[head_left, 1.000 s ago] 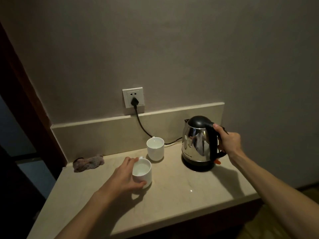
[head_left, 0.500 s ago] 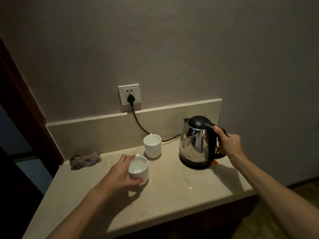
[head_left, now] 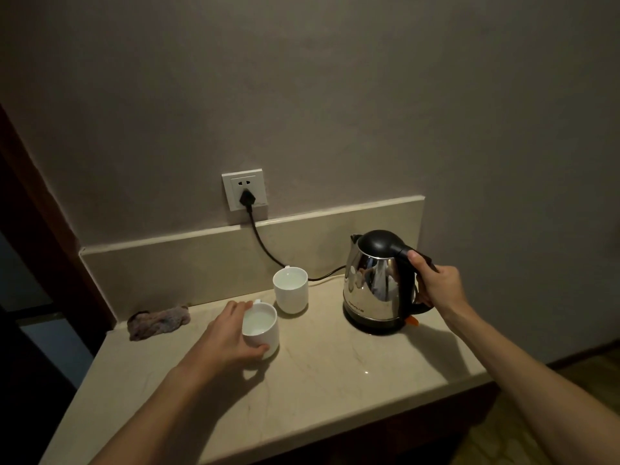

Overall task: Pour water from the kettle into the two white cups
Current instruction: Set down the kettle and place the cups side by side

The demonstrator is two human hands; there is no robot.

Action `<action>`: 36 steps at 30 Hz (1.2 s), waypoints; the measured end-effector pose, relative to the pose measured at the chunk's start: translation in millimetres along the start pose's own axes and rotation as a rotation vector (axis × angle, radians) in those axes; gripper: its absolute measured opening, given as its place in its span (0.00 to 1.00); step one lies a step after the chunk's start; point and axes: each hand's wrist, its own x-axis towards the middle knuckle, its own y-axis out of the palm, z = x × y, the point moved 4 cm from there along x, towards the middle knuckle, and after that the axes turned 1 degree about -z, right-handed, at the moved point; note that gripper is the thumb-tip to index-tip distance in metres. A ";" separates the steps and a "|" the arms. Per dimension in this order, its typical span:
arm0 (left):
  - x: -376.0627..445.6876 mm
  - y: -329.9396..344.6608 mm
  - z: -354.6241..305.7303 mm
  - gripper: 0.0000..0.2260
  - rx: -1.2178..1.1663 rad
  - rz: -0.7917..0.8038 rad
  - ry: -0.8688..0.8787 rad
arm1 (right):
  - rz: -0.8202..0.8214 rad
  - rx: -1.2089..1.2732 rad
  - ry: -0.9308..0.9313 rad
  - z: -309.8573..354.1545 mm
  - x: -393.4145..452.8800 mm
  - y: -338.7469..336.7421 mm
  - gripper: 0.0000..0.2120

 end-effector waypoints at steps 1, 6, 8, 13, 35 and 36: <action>3.1 -0.8 2.5 0.41 0.004 -0.006 -0.006 | 0.001 -0.004 -0.003 -0.5 -0.3 0.5 0.26; 24.5 -4.2 11.4 0.41 0.000 -0.013 -0.066 | 0.002 -0.022 -0.001 -6.4 2.8 0.5 0.30; 34.4 -4.6 15.0 0.42 0.000 -0.014 -0.082 | 0.002 -0.020 0.004 -9.0 4.3 -0.2 0.33; 57.2 -6.0 25.4 0.39 0.010 -0.018 -0.115 | -0.002 -0.004 0.002 -10.2 6.0 -1.3 0.36; 76.3 -4.1 31.6 0.39 0.049 0.019 -0.142 | 0.061 -0.022 0.025 4.5 -0.7 0.1 0.24; 76.6 -3.7 30.5 0.39 0.053 0.021 -0.154 | 0.063 -0.026 0.033 6.0 -2.0 0.1 0.24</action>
